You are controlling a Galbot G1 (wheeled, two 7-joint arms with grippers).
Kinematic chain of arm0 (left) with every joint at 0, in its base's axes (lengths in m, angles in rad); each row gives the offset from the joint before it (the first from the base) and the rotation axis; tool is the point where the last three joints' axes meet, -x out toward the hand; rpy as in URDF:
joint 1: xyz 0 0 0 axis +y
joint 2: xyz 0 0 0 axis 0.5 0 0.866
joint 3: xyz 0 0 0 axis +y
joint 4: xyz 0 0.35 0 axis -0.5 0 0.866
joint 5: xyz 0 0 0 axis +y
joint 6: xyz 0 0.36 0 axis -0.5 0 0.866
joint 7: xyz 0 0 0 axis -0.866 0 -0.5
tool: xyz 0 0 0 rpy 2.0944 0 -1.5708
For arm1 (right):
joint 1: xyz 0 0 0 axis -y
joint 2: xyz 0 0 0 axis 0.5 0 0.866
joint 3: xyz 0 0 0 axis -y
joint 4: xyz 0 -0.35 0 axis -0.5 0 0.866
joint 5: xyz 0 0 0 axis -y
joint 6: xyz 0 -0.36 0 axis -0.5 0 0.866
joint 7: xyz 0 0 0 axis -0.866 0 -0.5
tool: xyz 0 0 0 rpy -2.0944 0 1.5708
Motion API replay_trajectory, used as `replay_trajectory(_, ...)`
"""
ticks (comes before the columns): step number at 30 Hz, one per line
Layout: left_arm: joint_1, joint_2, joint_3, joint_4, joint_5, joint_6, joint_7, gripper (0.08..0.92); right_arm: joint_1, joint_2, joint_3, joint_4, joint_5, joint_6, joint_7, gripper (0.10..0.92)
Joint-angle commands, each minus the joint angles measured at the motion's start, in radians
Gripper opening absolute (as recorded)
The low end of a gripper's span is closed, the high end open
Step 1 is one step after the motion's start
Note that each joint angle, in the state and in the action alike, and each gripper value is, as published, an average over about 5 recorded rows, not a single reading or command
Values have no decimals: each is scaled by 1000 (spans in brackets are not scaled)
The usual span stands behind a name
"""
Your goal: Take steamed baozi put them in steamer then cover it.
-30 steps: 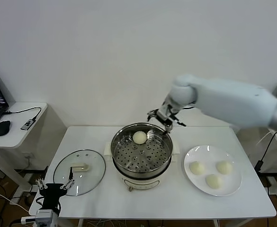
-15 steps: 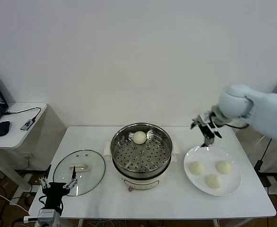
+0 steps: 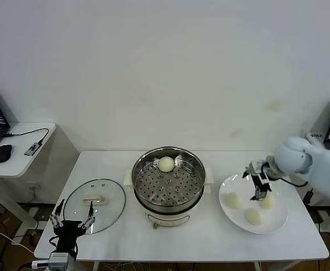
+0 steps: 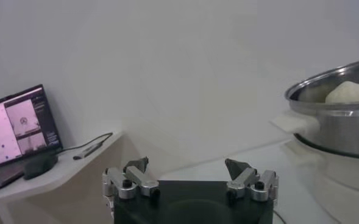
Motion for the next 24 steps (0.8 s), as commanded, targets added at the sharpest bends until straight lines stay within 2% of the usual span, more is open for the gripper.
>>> replay_trajectory(1,2,-2,2,-3,2,-1,0,823,-166,23,108,-60,-46,7,18,823)
replay_trajectory(16,2,-3,-12,-2,1,-1,-2,823,-241,177,162,-211,-76,35,50,823)
replay_trajectory(24,0,1,-20,0,1,-1,-2,823,-238,196,160,-234,-83,34,46,819)
